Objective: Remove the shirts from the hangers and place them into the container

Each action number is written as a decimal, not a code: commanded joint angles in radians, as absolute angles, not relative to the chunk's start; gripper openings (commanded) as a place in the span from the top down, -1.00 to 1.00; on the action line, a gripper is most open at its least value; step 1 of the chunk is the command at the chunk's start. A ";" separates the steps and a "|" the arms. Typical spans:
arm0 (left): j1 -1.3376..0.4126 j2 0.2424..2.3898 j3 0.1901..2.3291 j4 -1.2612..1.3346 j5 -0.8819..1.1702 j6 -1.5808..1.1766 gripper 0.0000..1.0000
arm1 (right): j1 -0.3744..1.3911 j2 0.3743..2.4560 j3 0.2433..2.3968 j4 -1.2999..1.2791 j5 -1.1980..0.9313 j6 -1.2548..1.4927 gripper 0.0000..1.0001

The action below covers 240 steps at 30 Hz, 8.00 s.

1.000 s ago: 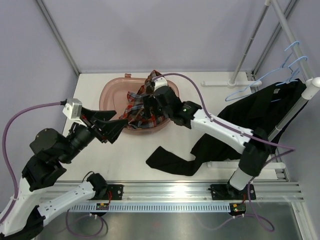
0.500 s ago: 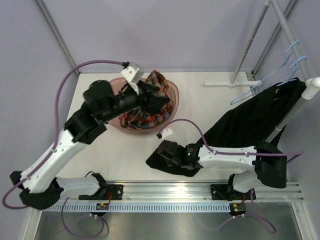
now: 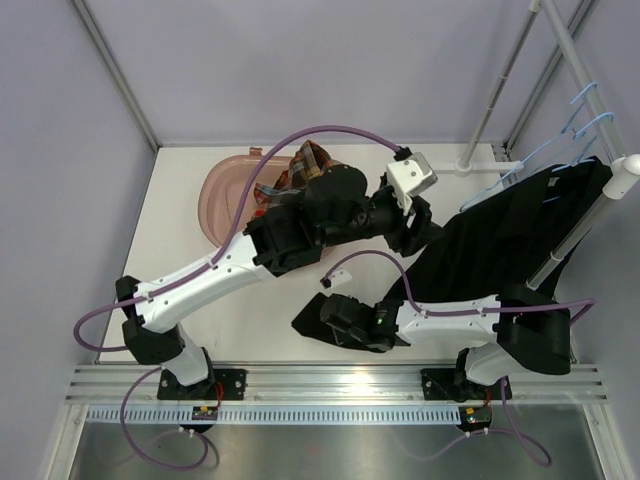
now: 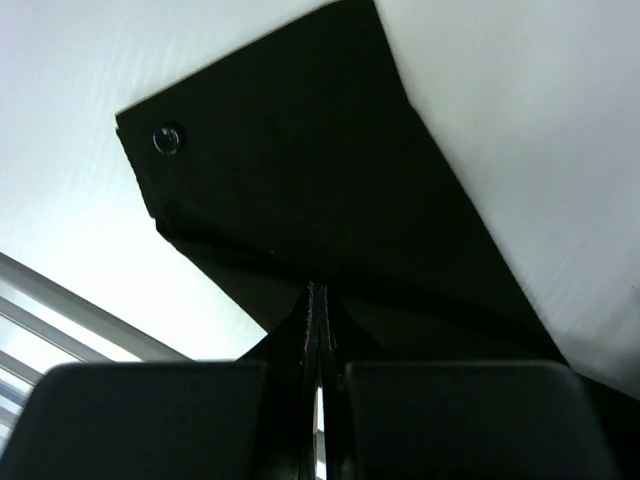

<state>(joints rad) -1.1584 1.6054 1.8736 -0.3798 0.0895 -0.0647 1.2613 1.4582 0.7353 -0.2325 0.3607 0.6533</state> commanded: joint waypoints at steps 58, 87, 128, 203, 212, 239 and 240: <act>-1.155 2.075 2.393 -0.216 0.276 -0.083 1.00 | 1.417 1.382 0.742 -0.235 0.453 0.706 1.00; -1.028 1.450 1.738 -0.456 0.294 -0.098 1.00 | 1.608 1.004 0.775 -0.580 0.790 0.819 -0.39; -1.025 1.263 1.485 -0.489 0.376 -0.031 1.00 | 1.608 0.877 1.086 -1.217 1.077 1.031 -0.39; -1.025 0.348 1.039 -0.627 0.072 -0.314 1.00 | 1.296 1.308 1.608 -0.434 0.634 0.207 -0.03; -1.025 0.331 1.051 -0.649 0.069 -0.314 1.00 | 1.295 1.292 1.618 -0.449 0.652 0.219 -0.01; -1.025 0.350 1.080 -0.640 0.094 -0.298 1.00 | 1.295 1.137 1.428 -0.446 0.706 0.261 0.00; -1.025 0.348 1.077 -0.640 0.098 -0.299 1.00 | 1.296 1.138 1.428 -0.440 0.709 0.256 -0.01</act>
